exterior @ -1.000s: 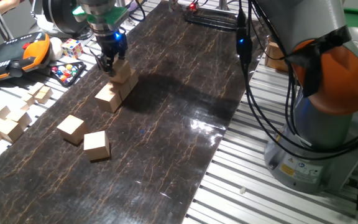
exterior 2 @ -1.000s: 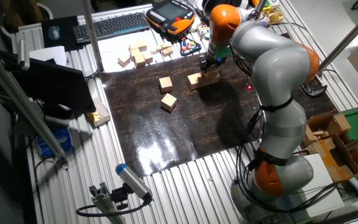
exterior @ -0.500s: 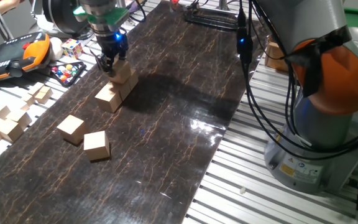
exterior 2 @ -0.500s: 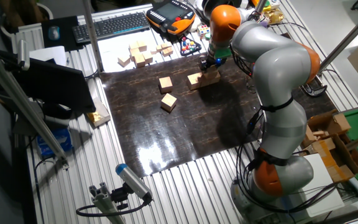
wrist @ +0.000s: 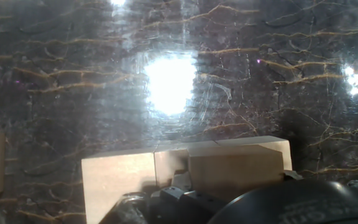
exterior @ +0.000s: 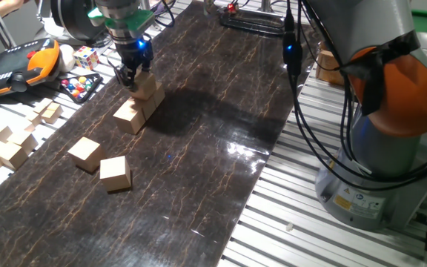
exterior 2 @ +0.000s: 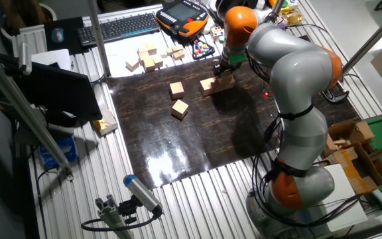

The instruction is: Stack the blocks into a pyramid shape

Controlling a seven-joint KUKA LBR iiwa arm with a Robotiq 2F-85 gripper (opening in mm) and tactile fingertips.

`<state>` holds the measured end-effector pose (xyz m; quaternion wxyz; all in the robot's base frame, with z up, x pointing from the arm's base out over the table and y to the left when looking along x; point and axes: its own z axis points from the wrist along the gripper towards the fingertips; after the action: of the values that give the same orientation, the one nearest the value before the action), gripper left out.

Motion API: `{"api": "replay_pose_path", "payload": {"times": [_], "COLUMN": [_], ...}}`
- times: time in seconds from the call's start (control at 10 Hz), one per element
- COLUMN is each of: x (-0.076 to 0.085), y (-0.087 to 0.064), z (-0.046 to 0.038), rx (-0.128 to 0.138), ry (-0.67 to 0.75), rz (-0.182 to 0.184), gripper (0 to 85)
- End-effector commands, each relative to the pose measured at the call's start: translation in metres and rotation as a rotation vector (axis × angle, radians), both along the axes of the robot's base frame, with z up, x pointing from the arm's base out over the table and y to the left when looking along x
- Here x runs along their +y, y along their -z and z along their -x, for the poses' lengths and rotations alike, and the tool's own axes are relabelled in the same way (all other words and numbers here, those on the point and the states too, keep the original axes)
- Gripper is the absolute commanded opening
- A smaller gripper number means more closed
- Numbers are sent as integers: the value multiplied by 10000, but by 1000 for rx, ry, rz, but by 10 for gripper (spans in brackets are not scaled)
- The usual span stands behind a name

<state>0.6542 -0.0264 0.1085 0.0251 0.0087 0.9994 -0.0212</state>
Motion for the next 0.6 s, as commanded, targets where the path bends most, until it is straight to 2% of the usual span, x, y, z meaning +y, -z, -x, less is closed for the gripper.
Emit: {"api": "replay_pose_path", "payload": {"times": [0.0, 0.2, 0.5], "x": [0, 0, 5], "y": [8, 14, 19], "z": [4, 5, 5], "rx": [-3, -5, -4], "ry": [2, 5, 2], "rz": [0, 0, 0], "gripper": [637, 693, 713]}}
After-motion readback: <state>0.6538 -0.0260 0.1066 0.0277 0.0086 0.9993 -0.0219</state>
